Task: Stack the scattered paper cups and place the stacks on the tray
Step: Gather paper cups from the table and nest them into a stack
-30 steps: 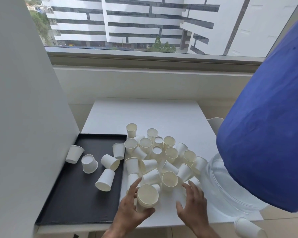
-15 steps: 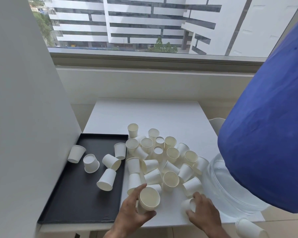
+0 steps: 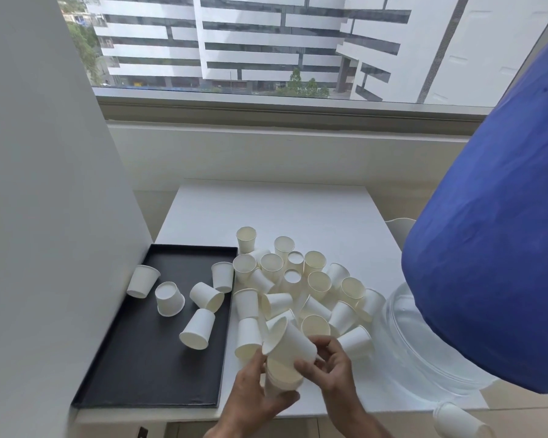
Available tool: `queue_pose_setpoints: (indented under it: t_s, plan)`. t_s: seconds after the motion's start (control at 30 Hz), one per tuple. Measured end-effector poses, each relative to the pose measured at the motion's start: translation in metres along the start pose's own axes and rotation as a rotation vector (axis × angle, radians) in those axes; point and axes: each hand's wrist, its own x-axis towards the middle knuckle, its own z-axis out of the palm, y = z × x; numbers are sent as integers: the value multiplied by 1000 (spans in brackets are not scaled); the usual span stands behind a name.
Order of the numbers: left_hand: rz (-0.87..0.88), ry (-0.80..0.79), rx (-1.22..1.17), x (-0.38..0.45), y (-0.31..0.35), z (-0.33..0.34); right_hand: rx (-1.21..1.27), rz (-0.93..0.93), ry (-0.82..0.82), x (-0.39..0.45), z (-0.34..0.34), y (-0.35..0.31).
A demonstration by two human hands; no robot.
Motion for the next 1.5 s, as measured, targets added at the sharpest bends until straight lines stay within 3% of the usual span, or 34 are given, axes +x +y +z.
queue_pose_setpoints:
  t_s: [0.3,0.37,0.47,0.57,0.63,0.7,0.83,0.97,1.23,1.37,1.5]
  plan:
    - [45,66,-56,3,13,-8,-315,-164,-56,-1,-8,11]
    - [25,64,-53,1,12,-11,-363,-169,-3,3,-13,16]
    - [-2,74,-48,-1,12,-13,-805,-226,105,16,-26,22]
    - [-25,73,-28,-2,9,-14,-1380,-166,-165,30,-41,29]
    - [-30,68,-10,-2,6,-15,-1563,-144,-326,35,-48,30]
    - [-30,67,3,-2,2,-16,-1630,-200,-370,39,-52,30]
    - [-23,74,38,-2,-6,-19,-1603,-367,-274,39,-57,32]
    - [-22,72,80,-2,-14,-20,-1419,-482,-115,33,-56,29]
    - [-16,37,130,0,-16,-19,-621,-251,231,29,-32,-5]
    - [-23,38,155,4,-9,-19,-508,-303,170,24,-17,-30]
    - [-20,28,144,8,-2,-20,-632,-380,-20,17,-3,-41]
